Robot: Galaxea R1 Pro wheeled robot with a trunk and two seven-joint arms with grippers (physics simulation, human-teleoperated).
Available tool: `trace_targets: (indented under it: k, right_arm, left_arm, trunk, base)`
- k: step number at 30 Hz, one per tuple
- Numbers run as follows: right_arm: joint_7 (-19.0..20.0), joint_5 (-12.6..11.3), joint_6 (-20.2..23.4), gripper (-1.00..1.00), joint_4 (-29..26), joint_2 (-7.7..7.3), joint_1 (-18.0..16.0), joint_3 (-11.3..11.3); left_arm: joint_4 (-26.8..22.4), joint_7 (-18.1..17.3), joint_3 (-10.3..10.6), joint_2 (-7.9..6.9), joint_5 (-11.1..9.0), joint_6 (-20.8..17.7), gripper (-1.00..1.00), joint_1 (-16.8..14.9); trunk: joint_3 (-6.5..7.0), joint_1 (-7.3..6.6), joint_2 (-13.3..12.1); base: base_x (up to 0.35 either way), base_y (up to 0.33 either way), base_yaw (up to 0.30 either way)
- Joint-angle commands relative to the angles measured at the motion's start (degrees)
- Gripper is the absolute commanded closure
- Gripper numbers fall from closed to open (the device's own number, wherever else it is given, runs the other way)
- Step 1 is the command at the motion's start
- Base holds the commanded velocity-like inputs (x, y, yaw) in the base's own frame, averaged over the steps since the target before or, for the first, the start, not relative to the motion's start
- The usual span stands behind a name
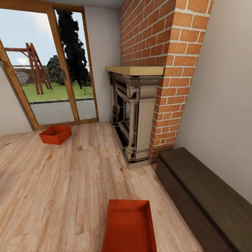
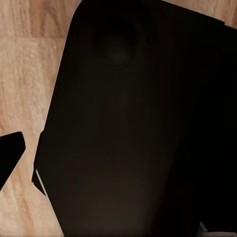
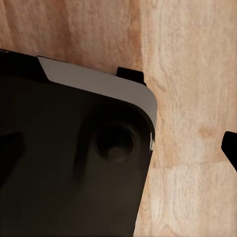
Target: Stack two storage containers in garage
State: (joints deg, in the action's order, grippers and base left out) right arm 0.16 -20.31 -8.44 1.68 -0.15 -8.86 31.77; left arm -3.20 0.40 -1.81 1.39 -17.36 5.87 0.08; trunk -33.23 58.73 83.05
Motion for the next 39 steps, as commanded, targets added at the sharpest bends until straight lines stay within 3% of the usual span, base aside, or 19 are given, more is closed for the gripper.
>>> trace_targets:
  k: [1, 39]
  right_arm:
    - [0.0, -0.5, -0.3, -1.0, 0.2, 0.04, 0.0, 0.5]
    - [-0.1, -0.4, -0.4, -1.0, 0.2, 0.41, 0.0, 0.6]
  left_arm:
    - [-0.1, 0.0, -0.1, 0.02, -0.1, 0.1, -1.0, 0.0]
    - [-0.1, 0.0, 0.1, -0.74, 0.3, 0.2, -1.0, 0.0]
  trunk:
    - [-0.14, 0.0, 0.0]
    - [-3.63, 0.0, 0.0]
  base:
    - [0.0, 0.0, 0.001]
    - [0.0, 0.0, -0.028]
